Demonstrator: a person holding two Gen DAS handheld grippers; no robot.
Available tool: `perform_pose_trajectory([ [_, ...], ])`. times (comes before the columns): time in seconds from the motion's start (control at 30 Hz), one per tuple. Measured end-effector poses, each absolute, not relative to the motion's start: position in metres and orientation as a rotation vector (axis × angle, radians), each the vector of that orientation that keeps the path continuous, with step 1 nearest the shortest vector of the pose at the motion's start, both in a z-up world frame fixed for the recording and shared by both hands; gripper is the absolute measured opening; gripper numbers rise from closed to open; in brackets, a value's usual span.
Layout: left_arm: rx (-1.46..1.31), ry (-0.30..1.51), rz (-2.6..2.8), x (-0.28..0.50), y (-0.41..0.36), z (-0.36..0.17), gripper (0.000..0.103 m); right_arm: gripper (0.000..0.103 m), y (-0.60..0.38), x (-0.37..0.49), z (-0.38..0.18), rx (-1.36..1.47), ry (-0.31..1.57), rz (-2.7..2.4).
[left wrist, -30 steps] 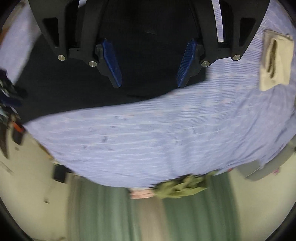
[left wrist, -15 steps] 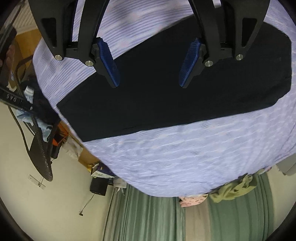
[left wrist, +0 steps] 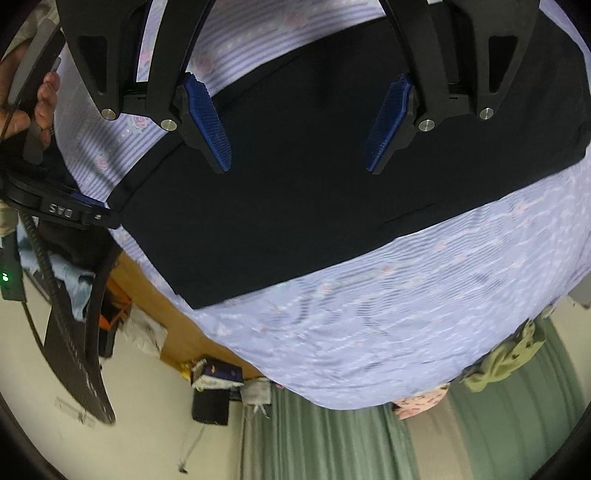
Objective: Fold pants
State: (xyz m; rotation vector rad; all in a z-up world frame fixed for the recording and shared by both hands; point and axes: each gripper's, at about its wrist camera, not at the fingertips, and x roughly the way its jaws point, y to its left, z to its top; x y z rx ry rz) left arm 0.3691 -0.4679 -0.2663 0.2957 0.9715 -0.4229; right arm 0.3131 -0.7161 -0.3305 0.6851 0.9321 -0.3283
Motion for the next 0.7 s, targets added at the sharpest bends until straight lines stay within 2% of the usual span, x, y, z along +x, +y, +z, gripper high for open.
perform_pose_trajectory([
  [0.4,0.32,1.034,-0.466,0.377,-0.51,-0.288,0.074,0.041,-0.75,0.328,-0.385,0.886,0.961,-0.353],
  [0.43,0.319,1.035,-0.469,0.377,-0.51,-0.288,0.074,0.039,-0.75,0.331,-0.386,0.886,0.965,-0.35],
  [0.47,0.319,1.034,-0.472,0.377,-0.511,-0.288,0.074,0.02,-0.749,0.333,-0.386,0.865,0.97,-0.364],
  [0.5,0.321,1.033,-0.475,0.377,-0.512,-0.287,0.074,0.013,-0.749,0.333,-0.385,0.853,0.972,-0.366],
  [0.7,0.312,1.025,-0.499,0.375,-0.518,-0.281,0.074,0.007,-0.748,0.313,-0.346,0.769,0.902,-0.361],
])
